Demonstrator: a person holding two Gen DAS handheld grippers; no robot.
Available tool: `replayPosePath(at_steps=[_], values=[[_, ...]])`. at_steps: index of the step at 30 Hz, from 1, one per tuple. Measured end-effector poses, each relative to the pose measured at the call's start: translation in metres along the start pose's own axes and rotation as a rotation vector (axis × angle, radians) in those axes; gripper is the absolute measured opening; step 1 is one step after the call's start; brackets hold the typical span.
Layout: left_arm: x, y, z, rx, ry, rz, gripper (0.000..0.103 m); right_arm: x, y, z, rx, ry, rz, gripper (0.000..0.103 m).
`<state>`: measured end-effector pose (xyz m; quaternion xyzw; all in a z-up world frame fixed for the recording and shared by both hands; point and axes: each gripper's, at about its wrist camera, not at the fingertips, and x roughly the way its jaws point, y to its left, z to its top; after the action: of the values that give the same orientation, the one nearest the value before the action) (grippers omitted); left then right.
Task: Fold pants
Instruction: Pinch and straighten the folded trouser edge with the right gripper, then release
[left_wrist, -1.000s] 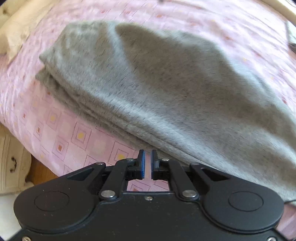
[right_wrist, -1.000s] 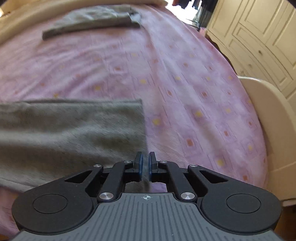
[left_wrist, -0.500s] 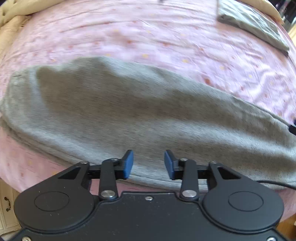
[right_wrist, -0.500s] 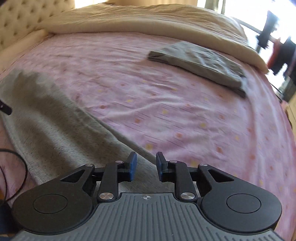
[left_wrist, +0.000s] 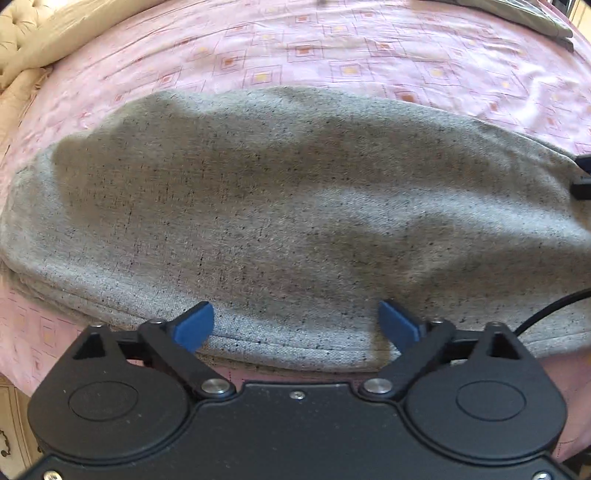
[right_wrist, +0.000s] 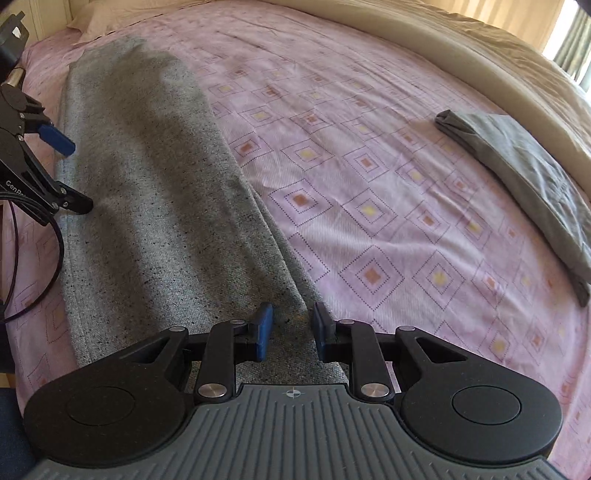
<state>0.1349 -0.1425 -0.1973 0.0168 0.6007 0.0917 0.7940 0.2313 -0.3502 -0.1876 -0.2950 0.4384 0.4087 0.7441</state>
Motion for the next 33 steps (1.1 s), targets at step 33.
replayPosePath(at_steps=[33], values=[[0.012, 0.022, -0.009, -0.069, -0.023, -0.106, 0.103, -0.064, -0.039, -0.103, 0.225, 0.004, -0.299, 0.031]])
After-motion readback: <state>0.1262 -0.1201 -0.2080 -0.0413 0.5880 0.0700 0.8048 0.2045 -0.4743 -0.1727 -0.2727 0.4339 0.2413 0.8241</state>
